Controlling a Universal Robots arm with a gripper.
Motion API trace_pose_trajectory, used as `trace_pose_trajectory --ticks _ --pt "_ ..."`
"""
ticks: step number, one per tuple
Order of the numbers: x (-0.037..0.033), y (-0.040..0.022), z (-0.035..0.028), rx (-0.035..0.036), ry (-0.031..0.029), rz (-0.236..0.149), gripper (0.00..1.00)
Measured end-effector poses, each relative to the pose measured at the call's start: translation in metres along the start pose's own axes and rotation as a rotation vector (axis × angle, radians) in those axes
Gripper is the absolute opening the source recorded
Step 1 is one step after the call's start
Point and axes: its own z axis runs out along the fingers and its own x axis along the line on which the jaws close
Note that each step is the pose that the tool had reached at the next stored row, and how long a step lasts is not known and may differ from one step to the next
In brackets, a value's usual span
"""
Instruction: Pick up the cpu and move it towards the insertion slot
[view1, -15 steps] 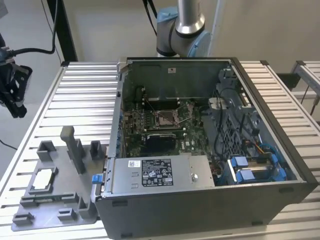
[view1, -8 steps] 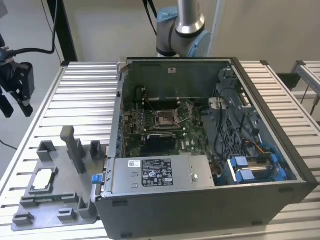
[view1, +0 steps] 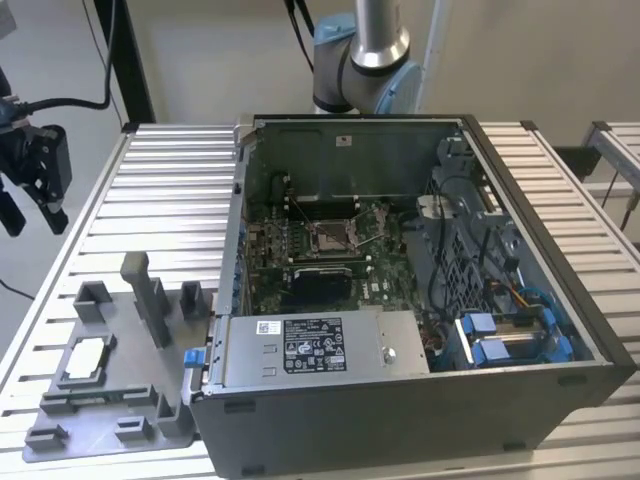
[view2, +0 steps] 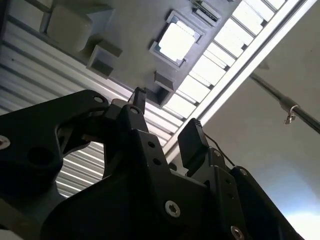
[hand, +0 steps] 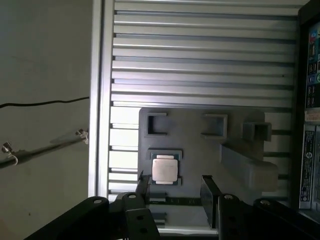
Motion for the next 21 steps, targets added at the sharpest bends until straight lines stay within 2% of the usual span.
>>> trace_pose_trajectory --ticks 2,13,14,21 --pt "0.0001 -0.0001 0.0016 0.0001 0.0001 0.0 0.0" --pt "0.0006 0.0 0.0017 0.0001 0.0001 0.0 0.0" --pt "0.0006 -0.0001 0.0017 0.0 0.0001 0.0 1.0" --pt "0.0007 -0.0001 0.0032 0.0 0.0 0.0 1.0"
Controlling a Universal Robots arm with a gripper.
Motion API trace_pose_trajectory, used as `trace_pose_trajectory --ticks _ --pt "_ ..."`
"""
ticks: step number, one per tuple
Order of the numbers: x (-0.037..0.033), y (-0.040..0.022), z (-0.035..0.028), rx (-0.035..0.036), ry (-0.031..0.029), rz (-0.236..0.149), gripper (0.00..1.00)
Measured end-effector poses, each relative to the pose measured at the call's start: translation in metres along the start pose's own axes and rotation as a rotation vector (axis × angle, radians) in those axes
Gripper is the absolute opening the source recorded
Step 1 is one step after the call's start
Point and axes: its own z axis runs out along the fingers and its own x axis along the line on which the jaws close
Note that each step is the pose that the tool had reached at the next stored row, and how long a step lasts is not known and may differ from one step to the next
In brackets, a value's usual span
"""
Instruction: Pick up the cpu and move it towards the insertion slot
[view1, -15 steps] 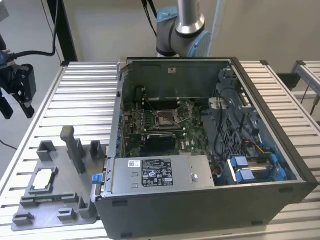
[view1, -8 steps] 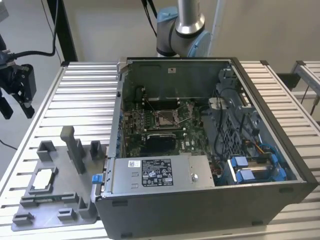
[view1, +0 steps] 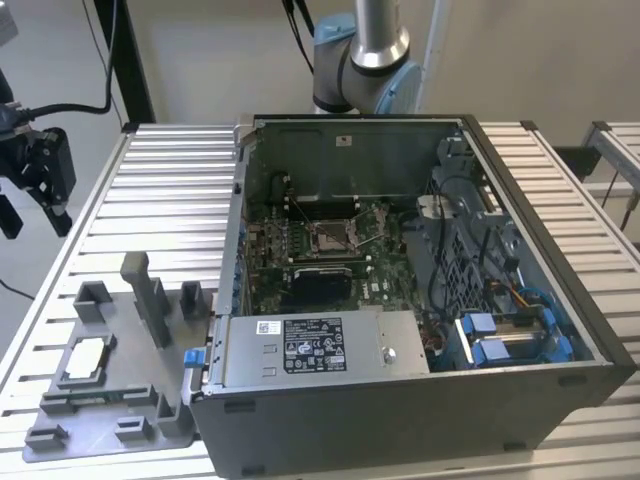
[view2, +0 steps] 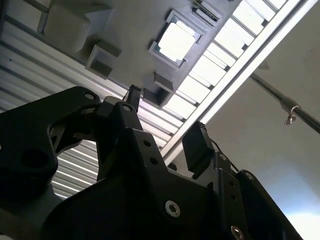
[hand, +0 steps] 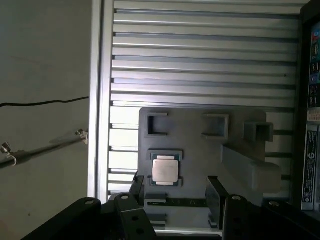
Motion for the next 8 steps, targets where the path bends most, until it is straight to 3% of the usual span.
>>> trace_pose_trajectory --ticks 8 --pt "0.0001 -0.0004 0.0104 0.0 0.0001 0.0 1.0"
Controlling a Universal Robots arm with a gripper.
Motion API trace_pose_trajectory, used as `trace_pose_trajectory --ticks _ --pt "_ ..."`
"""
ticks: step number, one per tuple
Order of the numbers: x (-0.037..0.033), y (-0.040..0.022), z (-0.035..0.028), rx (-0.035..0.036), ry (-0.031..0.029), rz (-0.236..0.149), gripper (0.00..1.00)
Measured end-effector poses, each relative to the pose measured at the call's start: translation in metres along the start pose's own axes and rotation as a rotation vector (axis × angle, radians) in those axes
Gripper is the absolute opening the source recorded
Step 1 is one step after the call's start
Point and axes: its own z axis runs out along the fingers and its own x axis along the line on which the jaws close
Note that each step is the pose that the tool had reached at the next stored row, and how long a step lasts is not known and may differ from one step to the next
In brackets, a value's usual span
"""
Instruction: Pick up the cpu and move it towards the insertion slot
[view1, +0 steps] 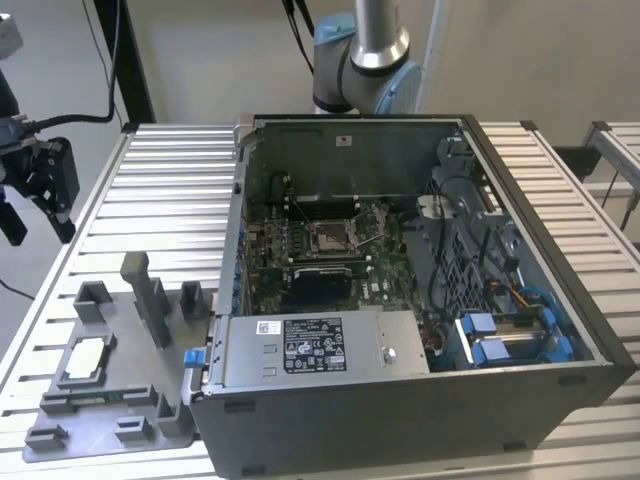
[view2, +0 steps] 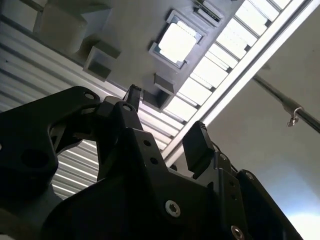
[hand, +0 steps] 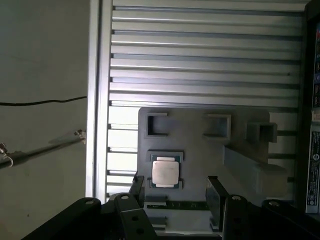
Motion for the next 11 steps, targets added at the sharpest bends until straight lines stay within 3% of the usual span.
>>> trace_pose_trajectory --ticks 11 --pt "0.0001 -0.0005 0.0132 0.0 0.0 0.0 1.0"
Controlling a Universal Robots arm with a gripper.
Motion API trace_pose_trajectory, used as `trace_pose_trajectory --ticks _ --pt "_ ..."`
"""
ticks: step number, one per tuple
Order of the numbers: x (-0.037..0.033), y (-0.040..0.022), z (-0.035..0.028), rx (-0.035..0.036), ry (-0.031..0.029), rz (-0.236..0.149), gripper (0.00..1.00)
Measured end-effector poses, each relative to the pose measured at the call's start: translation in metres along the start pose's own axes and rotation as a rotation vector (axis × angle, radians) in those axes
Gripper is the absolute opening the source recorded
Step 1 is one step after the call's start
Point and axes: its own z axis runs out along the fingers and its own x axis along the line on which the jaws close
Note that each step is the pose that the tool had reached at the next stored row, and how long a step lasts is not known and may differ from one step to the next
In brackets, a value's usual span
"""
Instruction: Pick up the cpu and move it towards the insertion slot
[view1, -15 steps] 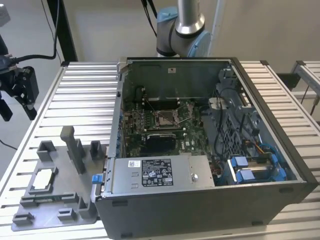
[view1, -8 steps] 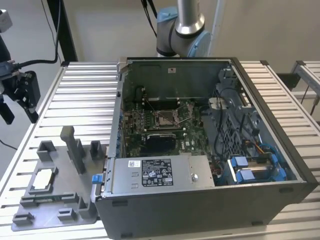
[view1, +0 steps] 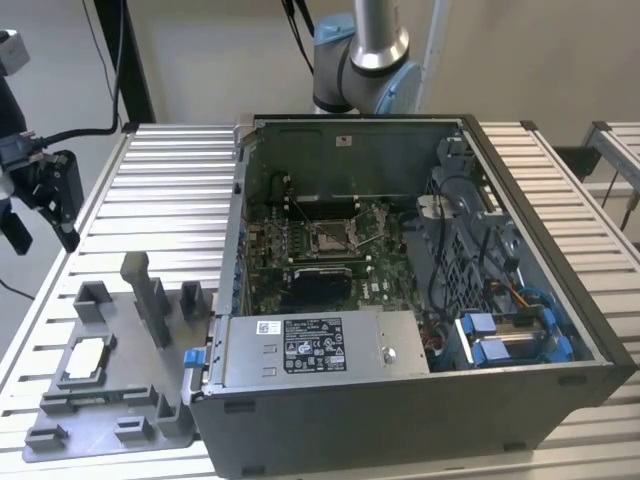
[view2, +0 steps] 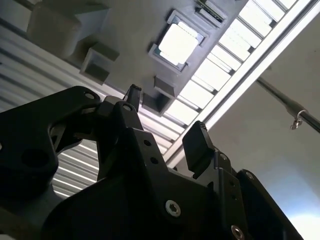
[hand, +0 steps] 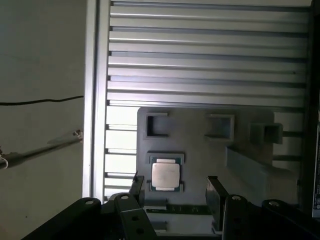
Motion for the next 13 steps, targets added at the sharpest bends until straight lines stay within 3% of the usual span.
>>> trace_pose_trajectory --ticks 13 --pt "0.0004 -0.0005 0.0131 0.0 0.0 0.0 1.0"
